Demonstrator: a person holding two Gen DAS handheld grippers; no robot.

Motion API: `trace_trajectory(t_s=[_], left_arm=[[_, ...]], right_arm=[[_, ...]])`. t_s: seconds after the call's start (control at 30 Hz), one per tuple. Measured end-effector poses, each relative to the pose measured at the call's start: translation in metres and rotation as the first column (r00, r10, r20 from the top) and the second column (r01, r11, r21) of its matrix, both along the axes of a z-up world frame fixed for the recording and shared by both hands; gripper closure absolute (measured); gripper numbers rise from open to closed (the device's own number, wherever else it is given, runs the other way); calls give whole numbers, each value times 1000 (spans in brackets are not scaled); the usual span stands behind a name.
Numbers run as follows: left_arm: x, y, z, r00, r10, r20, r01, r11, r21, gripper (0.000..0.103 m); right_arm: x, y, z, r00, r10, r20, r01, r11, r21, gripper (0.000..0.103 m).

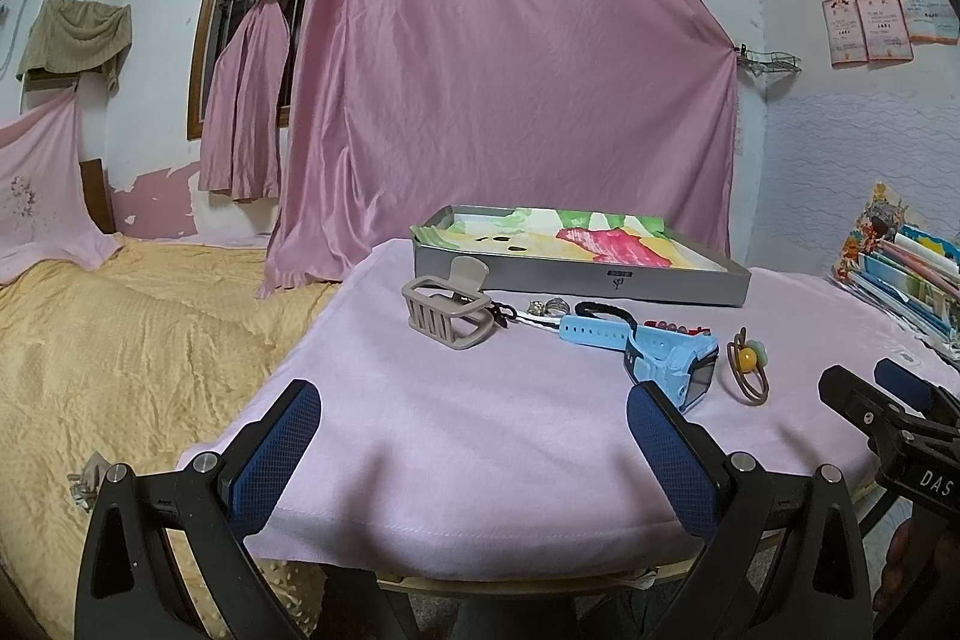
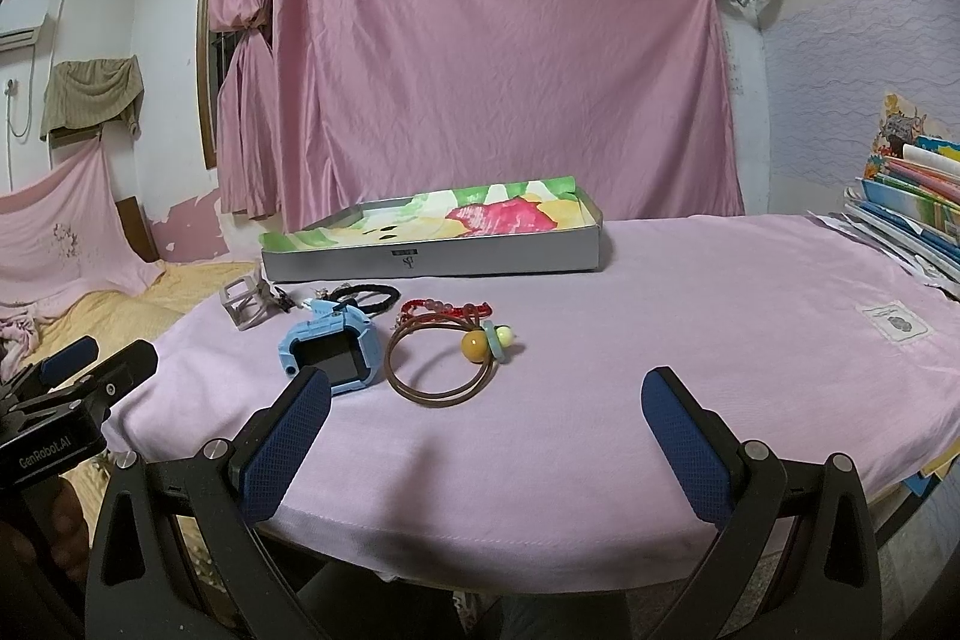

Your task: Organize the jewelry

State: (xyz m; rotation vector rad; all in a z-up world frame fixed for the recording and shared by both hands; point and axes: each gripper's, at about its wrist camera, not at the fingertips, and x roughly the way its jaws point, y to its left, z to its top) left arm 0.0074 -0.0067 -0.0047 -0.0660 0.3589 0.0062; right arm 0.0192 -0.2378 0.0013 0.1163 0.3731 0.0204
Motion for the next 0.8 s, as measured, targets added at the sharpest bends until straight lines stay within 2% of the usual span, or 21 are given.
trace_trajectory(t_s=[0.53,0.8], left_arm=[[6,-3,-1,999,-31,-9,31,999,-11,0],[14,-3,1,997,-73,-4,73,997,-33,0]], right_arm=[[0,-6,1,1000,-4,-9,4,1000,11,1],[4,-18,12,999,-18,38,19,1000,-24,1]])
